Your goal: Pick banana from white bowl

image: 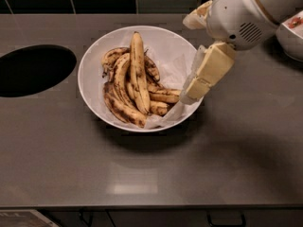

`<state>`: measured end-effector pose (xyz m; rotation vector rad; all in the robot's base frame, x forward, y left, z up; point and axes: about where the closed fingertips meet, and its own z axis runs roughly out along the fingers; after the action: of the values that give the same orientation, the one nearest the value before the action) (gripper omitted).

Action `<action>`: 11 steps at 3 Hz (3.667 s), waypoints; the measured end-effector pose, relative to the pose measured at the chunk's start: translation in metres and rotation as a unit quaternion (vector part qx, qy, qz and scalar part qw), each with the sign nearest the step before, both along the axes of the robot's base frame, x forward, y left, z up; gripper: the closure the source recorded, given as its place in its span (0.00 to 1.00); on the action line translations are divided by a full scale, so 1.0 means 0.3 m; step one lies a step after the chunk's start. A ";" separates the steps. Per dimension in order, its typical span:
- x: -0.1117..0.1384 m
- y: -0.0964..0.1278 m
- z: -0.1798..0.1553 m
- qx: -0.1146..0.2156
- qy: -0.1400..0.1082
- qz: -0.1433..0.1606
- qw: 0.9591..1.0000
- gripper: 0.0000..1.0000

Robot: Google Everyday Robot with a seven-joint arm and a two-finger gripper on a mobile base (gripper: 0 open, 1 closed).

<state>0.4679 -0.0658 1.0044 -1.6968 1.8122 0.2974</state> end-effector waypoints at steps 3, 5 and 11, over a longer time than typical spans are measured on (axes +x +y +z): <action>0.050 0.088 -0.066 0.130 0.021 -0.017 0.991 0.00; 0.111 0.088 -0.134 0.069 0.053 -0.109 0.990 0.00; 0.194 0.206 -0.259 0.043 0.084 -0.236 0.967 0.00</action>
Offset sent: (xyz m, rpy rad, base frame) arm 0.0283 0.0355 -0.0356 0.4020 0.0679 -0.0505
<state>0.5262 -0.0040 0.9266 -1.1622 2.2252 0.3143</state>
